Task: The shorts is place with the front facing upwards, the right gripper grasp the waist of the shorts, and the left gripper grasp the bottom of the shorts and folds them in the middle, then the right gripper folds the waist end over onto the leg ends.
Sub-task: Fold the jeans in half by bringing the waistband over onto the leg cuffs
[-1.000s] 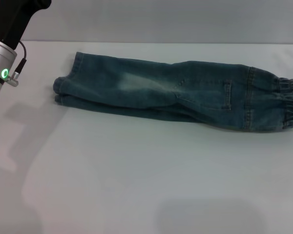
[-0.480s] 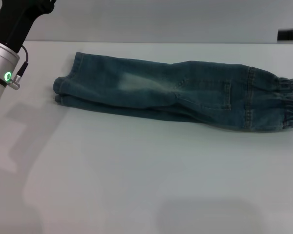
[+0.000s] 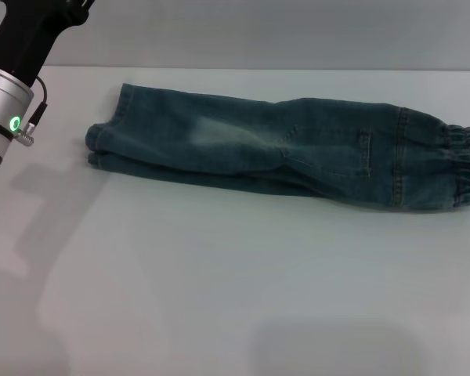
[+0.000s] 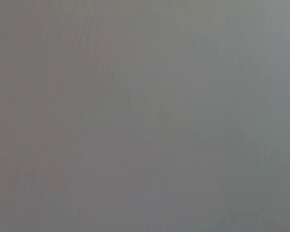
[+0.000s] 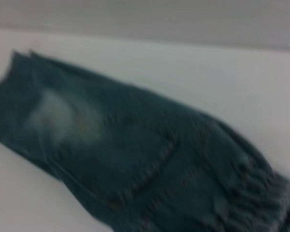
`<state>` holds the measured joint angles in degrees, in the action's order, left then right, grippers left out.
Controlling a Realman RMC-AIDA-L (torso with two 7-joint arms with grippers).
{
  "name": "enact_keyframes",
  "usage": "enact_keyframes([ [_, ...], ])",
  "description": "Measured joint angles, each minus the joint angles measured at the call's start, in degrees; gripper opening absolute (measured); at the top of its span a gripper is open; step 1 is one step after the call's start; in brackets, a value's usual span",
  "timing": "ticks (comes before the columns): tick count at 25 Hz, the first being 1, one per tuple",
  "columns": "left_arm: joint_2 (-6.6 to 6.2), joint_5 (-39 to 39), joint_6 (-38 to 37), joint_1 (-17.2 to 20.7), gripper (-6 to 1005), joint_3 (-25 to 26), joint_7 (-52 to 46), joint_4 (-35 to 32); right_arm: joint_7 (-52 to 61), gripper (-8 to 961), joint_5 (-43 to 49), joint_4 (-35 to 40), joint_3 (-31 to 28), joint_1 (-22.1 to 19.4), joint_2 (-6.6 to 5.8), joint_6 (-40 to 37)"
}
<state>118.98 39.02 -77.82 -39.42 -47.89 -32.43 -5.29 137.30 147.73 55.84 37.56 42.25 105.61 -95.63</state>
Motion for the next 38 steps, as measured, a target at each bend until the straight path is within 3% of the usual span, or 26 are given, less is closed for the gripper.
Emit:
enact_keyframes([
  [8, 0.03, 0.0, 1.94, -0.49, 837, 0.0, 0.0, 0.02, 0.29, 448, 8.79, -2.39, 0.32, 0.7, 0.46, 0.83],
  [12, 0.1, 0.0, 1.98, -0.49, 837, 0.0, 0.0, 0.03, 0.36, 448, 8.81, -4.18, -0.04, 0.72, 0.67, 3.01],
  [24, 0.11, -0.06, 3.45, -1.2, 838, 0.09, -0.02, 1.28, 0.06, 448, 8.66, -7.32, 0.28, 0.24, 4.79, 12.17],
  [31, 0.1, -0.09, 3.45, -1.81, 837, -0.02, -0.13, 2.21, -1.39, 448, 8.53, -10.46, 0.49, 0.47, 5.23, 15.73],
  [36, 0.1, 0.27, 3.25, -1.89, 716, -0.36, 0.0, 2.39, -2.64, 448, 5.17, -10.36, 0.5, 0.74, 5.8, 16.72],
  [38, 0.1, 0.36, 3.18, -1.89, 716, -0.38, 0.0, 2.39, -2.96, 448, 3.24, -10.36, 0.49, 0.85, 5.83, 16.84],
])
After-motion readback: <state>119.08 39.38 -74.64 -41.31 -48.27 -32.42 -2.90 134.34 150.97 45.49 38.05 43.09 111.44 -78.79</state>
